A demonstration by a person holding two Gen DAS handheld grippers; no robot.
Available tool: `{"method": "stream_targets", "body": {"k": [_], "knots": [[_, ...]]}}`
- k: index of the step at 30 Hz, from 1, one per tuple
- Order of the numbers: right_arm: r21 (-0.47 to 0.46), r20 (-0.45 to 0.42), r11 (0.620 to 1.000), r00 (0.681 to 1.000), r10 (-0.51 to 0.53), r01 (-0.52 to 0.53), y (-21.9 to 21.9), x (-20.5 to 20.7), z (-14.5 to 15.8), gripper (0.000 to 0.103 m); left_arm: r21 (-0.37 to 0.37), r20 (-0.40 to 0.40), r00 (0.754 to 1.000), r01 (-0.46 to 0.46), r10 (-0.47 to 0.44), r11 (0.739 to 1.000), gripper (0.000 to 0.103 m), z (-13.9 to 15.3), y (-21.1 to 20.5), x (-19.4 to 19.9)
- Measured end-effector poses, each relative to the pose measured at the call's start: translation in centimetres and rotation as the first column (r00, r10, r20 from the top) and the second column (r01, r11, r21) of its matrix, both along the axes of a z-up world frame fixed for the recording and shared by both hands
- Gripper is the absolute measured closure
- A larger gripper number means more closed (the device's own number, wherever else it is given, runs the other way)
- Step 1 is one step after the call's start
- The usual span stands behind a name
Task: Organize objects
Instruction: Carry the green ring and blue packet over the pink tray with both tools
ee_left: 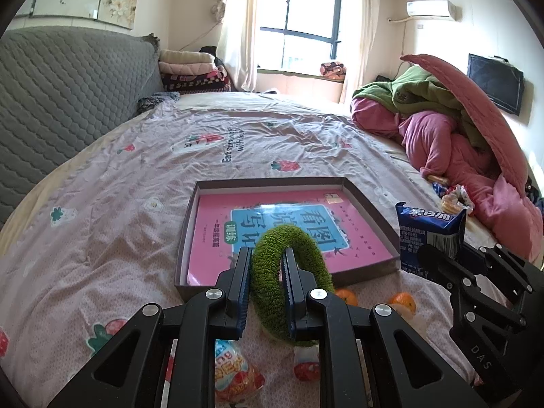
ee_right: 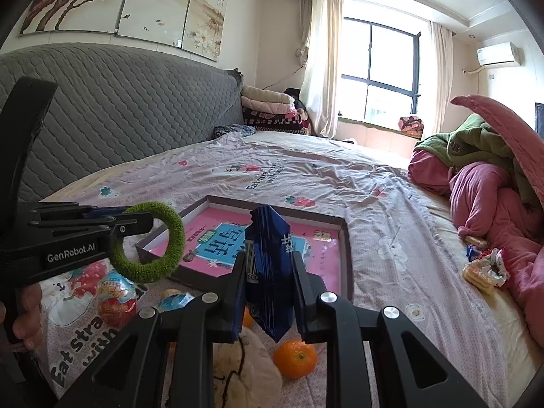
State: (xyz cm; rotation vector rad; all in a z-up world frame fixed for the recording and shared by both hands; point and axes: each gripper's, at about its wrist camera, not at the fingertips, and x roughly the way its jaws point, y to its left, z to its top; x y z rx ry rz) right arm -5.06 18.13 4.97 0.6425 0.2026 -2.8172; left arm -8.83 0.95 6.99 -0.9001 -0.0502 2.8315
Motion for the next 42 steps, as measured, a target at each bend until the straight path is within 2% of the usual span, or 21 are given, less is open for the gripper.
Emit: {"method": "stream_targets", "body": {"k": [10, 30, 42], "knots": [[0.000, 0.006, 1.000, 1.000, -0.015, 0.015, 0.4, -1.4, 0.1, 0.079, 0.016, 0.023, 1.000, 0.001, -0.001, 1.000, 0.086, 0.1, -0.8, -2.4], [0.022, 0.009, 0.999, 0.999, -0.043, 0.043, 0.5, -5.4, 0.0, 0.079, -0.006, 0.021, 1.000, -0.022, 0.022, 1.000, 0.086, 0.4, -2.4, -6.8], [0.046, 0.013, 0.998, 0.999, -0.051, 0.050, 0.1, -8.1, -0.3, 0.079, -0.010, 0.041, 0.999, -0.031, 0.031, 0.999, 0.086, -0.6, -3.4, -9.4]]}}
